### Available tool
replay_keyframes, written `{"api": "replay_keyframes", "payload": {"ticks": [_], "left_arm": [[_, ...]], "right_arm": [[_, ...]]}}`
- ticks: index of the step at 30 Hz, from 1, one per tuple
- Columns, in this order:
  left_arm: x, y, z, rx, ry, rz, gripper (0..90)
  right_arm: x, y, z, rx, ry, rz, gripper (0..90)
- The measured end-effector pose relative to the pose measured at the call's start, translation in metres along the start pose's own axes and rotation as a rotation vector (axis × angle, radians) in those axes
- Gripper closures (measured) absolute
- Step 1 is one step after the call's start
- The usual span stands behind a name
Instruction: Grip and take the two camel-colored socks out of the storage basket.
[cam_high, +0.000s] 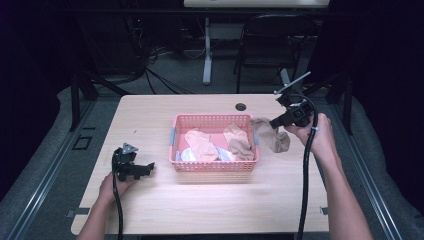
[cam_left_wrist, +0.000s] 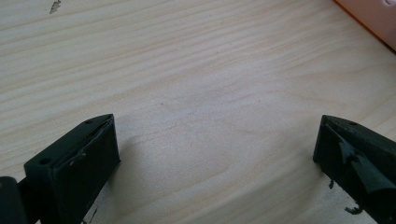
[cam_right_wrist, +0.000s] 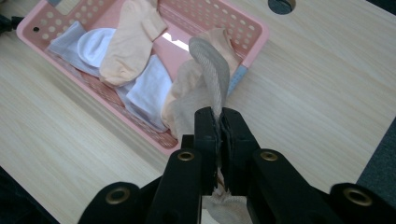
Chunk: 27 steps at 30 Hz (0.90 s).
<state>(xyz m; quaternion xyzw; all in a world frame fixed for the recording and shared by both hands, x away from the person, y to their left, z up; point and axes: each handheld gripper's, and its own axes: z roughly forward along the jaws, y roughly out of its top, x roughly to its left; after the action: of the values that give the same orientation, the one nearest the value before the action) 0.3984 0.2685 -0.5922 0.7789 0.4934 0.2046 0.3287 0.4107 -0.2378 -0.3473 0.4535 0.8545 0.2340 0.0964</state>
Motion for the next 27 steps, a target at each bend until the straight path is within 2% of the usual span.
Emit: {"api": "replay_keyframes", "payload": {"ticks": [7, 13, 15, 17, 23, 27], "left_arm": [[0.0, 0.0, 0.0, 0.0, 0.0, 0.0, 0.0], [0.0, 0.0, 0.0, 0.0, 0.0, 0.0, 0.0], [0.0, 0.0, 0.0, 0.0, 0.0, 0.0, 0.0], [0.0, 0.0, 0.0, 0.0, 0.0, 0.0, 0.0], [0.0, 0.0, 0.0, 0.0, 0.0, 0.0, 0.0], [0.0, 0.0, 0.0, 0.0, 0.0, 0.0, 0.0]], "right_arm": [[-0.02, -0.022, -0.002, -0.029, 0.011, 0.06, 85.8], [-0.034, -0.04, -0.002, -0.046, -0.012, 0.096, 85.7], [-0.038, -0.043, -0.001, -0.027, -0.039, 0.103, 85.7], [-0.041, -0.046, -0.001, -0.032, -0.044, 0.123, 85.7], [-0.053, -0.054, 0.011, -0.003, -0.091, 0.17, 85.6], [-0.057, -0.055, 0.022, 0.02, -0.115, 0.17, 85.6]]}}
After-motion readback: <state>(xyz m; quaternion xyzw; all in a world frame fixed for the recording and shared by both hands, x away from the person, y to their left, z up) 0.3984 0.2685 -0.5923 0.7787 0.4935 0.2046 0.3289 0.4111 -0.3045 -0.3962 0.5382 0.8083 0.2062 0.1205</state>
